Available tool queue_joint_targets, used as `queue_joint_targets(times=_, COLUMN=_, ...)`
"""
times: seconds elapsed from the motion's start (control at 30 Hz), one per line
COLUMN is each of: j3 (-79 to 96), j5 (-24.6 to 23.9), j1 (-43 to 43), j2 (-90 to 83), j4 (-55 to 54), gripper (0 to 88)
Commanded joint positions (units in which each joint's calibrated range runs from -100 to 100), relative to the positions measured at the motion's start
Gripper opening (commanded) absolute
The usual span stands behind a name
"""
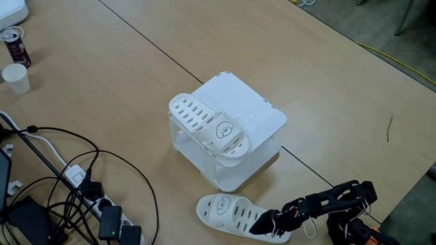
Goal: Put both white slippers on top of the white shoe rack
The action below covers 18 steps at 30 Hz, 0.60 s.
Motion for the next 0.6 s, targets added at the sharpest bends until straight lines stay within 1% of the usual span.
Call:
queue_joint_targets(times=0.0, j3=-0.63, j5=0.52, j1=0.3, j2=2.12, j4=-0.95, gripper=0.7)
queue_joint_targets(times=0.57, j3=-3.25, j5=0.52, j1=-1.35, j2=13.39, j4=-1.3, gripper=0.7)
